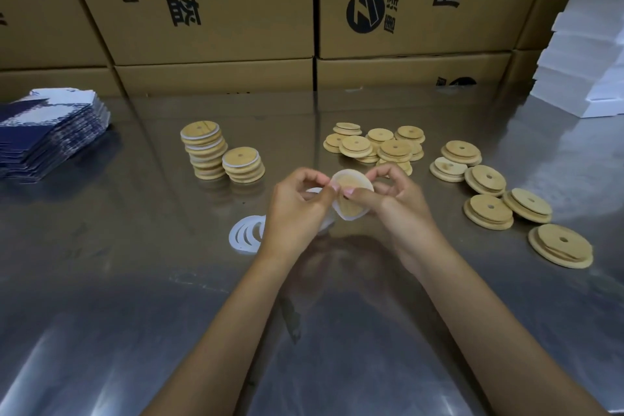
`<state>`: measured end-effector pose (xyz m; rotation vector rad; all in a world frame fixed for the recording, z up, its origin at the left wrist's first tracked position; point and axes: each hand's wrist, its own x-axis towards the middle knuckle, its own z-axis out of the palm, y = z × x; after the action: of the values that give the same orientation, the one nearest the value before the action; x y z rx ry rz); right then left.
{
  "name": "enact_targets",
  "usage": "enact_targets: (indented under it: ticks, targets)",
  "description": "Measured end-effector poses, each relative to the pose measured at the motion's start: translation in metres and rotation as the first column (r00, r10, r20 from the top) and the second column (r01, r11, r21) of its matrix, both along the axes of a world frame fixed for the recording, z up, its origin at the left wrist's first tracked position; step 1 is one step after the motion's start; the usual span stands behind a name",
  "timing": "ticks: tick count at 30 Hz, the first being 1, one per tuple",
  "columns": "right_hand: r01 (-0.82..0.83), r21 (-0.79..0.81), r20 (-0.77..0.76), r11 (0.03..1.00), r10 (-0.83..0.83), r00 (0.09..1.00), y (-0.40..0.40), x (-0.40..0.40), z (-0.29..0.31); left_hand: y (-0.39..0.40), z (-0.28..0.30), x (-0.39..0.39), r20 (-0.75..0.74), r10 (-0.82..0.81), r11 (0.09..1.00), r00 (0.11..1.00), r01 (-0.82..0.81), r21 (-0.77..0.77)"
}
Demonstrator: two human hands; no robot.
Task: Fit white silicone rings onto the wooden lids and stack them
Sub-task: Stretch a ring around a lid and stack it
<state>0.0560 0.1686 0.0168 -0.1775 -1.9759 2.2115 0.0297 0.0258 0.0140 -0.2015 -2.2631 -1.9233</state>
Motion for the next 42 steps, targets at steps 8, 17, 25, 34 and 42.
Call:
enact_targets:
  ticks: [8,17,25,34,42]
  targets:
    - [-0.219,0.236,0.107,0.947,0.199,0.974,0.017,-0.045,0.027,-0.002,0.024,-0.04,0.09,-0.011,0.999,0.996,0.008,0.039]
    - [-0.296,-0.124,0.134,0.947,0.311,0.941,0.025,-0.052,-0.005,-0.007,0.011,-0.056,0.238,-0.126,0.99,0.963,0.136,-0.027]
    - [-0.218,-0.269,0.04,0.938,0.237,0.971,0.022,-0.054,-0.01,-0.003,0.001,-0.043,0.253,-0.07,0.996,0.965,0.08,-0.029]
    - [-0.082,-0.03,0.059,0.996,0.084,0.995,0.013,-0.05,-0.012,-0.003,0.0,-0.045,0.095,0.016,0.992,0.995,-0.004,-0.127]
    - [-0.126,-0.109,0.066,0.986,0.134,0.989,0.018,-0.051,-0.013,-0.007,-0.001,-0.051,0.033,-0.026,0.961,0.999,0.034,-0.275]
